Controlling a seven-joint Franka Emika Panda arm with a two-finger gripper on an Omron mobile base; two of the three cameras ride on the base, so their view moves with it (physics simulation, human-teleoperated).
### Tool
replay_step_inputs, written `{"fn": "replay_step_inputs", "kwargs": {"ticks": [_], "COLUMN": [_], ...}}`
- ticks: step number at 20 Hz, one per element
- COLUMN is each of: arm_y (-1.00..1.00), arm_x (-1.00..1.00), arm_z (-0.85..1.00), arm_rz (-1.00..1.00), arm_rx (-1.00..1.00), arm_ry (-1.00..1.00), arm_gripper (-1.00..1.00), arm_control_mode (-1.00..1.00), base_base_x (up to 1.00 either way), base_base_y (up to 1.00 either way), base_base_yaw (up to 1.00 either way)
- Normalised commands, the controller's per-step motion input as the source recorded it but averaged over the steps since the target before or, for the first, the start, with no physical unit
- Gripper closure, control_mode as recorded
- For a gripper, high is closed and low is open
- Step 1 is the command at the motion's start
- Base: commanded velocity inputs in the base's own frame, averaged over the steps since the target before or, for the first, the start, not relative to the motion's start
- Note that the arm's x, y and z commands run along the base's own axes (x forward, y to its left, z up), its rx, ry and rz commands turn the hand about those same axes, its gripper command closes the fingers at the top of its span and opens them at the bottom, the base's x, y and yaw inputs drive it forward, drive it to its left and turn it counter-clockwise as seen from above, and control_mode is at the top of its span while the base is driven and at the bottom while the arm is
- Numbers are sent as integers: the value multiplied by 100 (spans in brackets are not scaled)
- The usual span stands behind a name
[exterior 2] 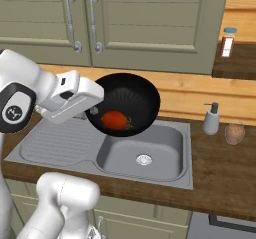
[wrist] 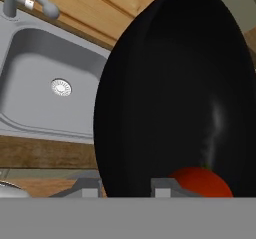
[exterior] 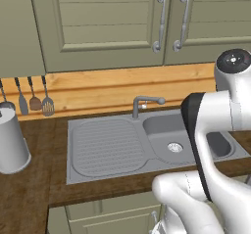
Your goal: Pick the tomato from the sink and place it in the bowl. Then pick the bowl and place it in the microwave. Then close the microwave door and press the start button.
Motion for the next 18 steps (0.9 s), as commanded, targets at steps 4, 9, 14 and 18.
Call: {"fn": "replay_step_inputs", "kwargs": {"ticks": [4, 9, 14, 18], "arm_y": [0, 0, 0, 0], "arm_x": [0, 0, 0, 0], "arm_z": [0, 0, 0, 0], "arm_rz": [0, 0, 0, 0], "arm_rx": [0, 0, 0, 0], "arm_ry": [0, 0, 0, 0], "arm_gripper": [100, 100, 100, 100], "arm_control_mode": [-100, 100, 100, 100], "base_base_x": [0, 0, 0, -48], "base_base_y": [0, 0, 0, 20], "base_base_yaw": [0, 0, 0, -2]}}
